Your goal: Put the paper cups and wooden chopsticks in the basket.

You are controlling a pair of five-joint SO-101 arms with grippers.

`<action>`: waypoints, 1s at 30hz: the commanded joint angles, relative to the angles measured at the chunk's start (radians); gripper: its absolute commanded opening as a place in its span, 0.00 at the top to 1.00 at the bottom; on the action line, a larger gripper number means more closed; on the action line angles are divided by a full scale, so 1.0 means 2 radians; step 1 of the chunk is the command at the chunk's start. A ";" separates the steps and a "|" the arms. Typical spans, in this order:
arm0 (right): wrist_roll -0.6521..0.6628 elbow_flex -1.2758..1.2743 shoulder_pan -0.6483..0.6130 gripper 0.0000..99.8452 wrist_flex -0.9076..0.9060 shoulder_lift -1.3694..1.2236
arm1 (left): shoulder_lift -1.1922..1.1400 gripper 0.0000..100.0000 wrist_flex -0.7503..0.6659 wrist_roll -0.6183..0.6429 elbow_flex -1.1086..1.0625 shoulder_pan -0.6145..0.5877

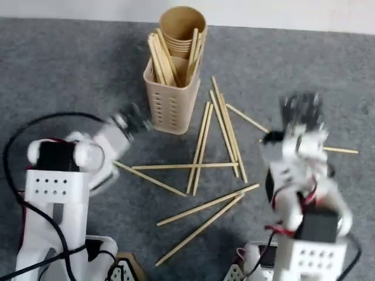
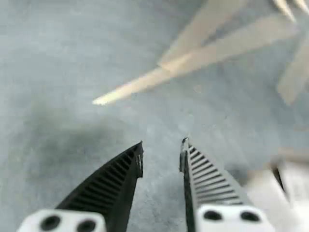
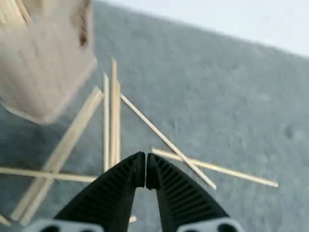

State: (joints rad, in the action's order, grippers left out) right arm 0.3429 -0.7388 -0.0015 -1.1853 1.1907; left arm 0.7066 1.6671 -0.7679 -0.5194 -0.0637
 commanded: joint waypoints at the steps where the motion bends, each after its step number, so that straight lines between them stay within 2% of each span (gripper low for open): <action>1: 0.031 -0.251 0.036 0.95 0.055 0.151 | 0.007 0.78 0.031 -0.101 -0.025 0.022; 4: 0.035 -0.347 0.048 0.93 0.054 0.241 | -0.026 0.72 -0.013 -0.144 -0.060 0.039; 8: 0.002 -0.409 0.048 0.93 0.026 0.324 | -0.106 0.73 -0.100 -0.161 -0.069 0.072; 13: -0.027 -0.422 0.058 0.93 0.025 0.315 | -0.241 0.74 -0.193 -0.160 -0.031 0.109; 20: -0.035 -0.465 0.095 0.93 0.073 0.322 | -0.390 0.74 -0.234 -0.160 0.060 0.164; 30: -0.035 -0.472 0.095 0.93 0.074 0.322 | -0.523 0.75 -0.256 -0.151 0.135 0.162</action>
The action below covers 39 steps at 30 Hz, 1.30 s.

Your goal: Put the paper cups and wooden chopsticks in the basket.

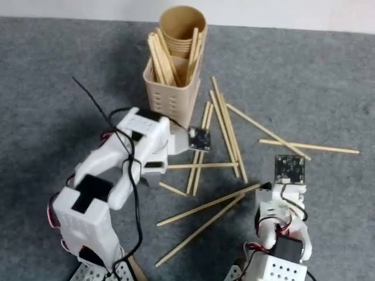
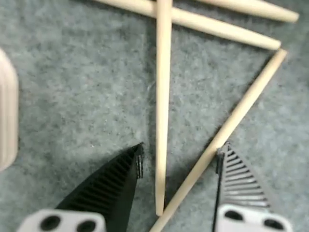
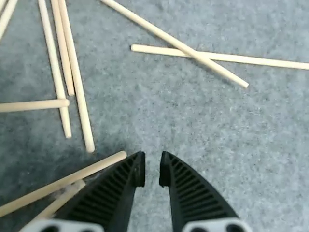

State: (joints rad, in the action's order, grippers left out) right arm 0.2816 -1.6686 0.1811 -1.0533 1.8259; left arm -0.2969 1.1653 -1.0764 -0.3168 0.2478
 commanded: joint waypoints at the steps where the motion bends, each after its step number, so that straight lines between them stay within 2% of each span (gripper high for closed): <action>1: -0.005 -0.007 0.003 0.93 0.008 0.004 | -0.026 0.77 -0.005 0.012 0.045 0.007; 6: -0.005 -0.007 0.003 0.93 0.008 0.004 | -0.052 0.89 -0.005 0.022 0.091 0.012; 12: -0.005 -0.008 0.003 0.93 0.010 0.004 | -0.076 0.99 -0.005 0.021 0.097 0.028; 18: -0.005 -0.011 0.003 0.93 0.011 0.004 | -0.046 1.00 -0.001 0.026 0.097 0.042; 23: -0.006 -0.012 0.003 0.93 0.011 0.004 | 0.034 1.00 0.038 0.080 0.123 0.076; 28: -0.006 -0.012 0.003 0.93 0.011 0.004 | 0.148 1.00 0.130 0.145 0.223 0.119; 31: -0.006 -0.012 0.002 0.93 0.011 0.004 | 0.198 1.00 0.189 0.196 0.320 0.125; 35: -0.006 -0.012 0.002 0.93 0.012 0.004 | 0.211 1.00 0.219 0.247 0.458 0.089; 39: -0.006 -0.012 -0.008 0.93 0.012 0.004 | 0.205 1.00 0.215 0.275 0.521 0.046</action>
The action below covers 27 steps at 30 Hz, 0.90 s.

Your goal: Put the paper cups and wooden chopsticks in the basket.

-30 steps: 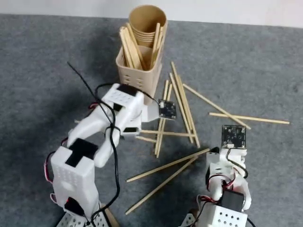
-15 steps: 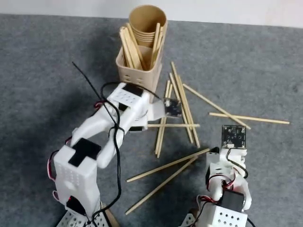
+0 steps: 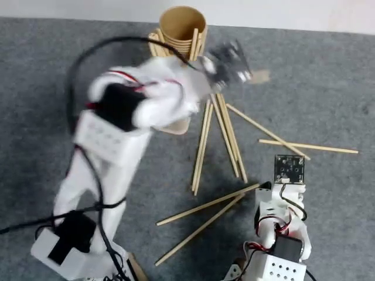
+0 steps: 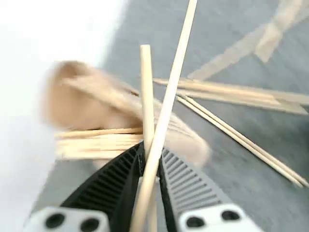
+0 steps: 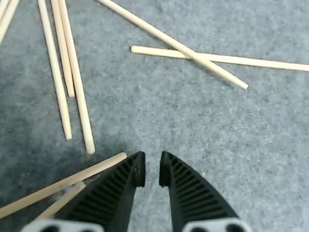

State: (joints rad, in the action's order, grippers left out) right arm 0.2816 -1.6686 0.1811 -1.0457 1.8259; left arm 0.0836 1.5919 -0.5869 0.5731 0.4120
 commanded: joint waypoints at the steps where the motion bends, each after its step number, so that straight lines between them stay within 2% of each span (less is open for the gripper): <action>1: -0.006 -0.012 -0.017 0.93 0.008 0.004 | 0.011 1.00 -0.005 0.038 0.086 -0.043; 9: -0.006 -0.012 -0.026 0.93 0.008 0.004 | -0.041 1.00 -0.231 0.120 0.094 -0.065; 13: -0.006 -0.012 -0.026 0.93 0.008 0.004 | -0.076 1.00 -0.305 0.170 0.094 -0.065; 18: -0.006 -0.012 -0.026 0.93 0.008 0.004 | -0.105 1.00 -0.355 0.293 0.094 -0.097; 21: -0.006 -0.012 -0.026 0.93 0.008 0.004 | -0.120 1.00 -0.377 0.325 0.092 -0.112; 27: -0.005 -0.012 -0.026 0.93 0.008 0.004 | -0.155 1.00 -0.336 0.404 0.092 -0.140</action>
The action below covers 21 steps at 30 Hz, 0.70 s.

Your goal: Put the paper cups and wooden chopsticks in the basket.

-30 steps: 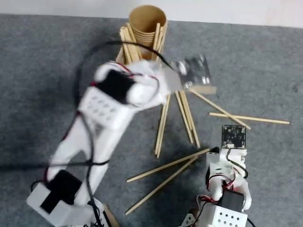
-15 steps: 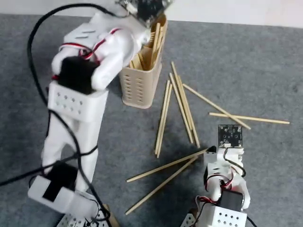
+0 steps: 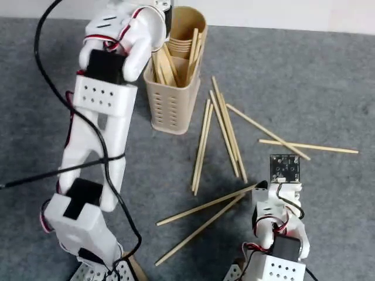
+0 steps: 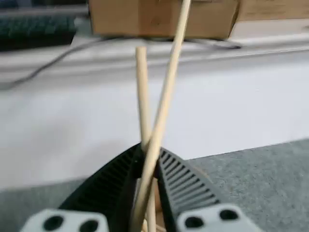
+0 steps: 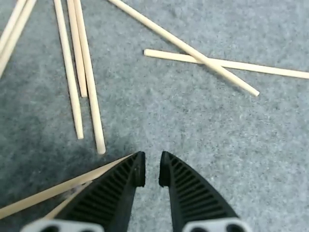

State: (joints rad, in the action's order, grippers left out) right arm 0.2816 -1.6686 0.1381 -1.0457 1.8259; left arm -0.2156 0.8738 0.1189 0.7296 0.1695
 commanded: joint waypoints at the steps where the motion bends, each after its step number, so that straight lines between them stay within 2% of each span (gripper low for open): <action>1: -0.005 -0.012 -0.005 0.93 0.008 0.004 | -0.008 1.00 0.036 0.054 0.013 -0.020; 10: -0.005 -0.012 -0.005 0.93 0.008 0.004 | -0.025 0.99 0.115 0.053 -0.007 -0.010; 16: -0.005 -0.012 -0.006 0.93 0.009 0.004 | -0.011 0.85 0.180 0.052 0.019 -0.013; 21: -0.005 -0.021 -0.006 0.93 0.023 0.004 | 0.033 0.84 0.223 0.051 0.035 -0.010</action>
State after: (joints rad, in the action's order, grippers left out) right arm 0.2816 -1.6686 0.1366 -1.0211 1.8259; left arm -0.2601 1.2712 0.2171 0.7465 0.1404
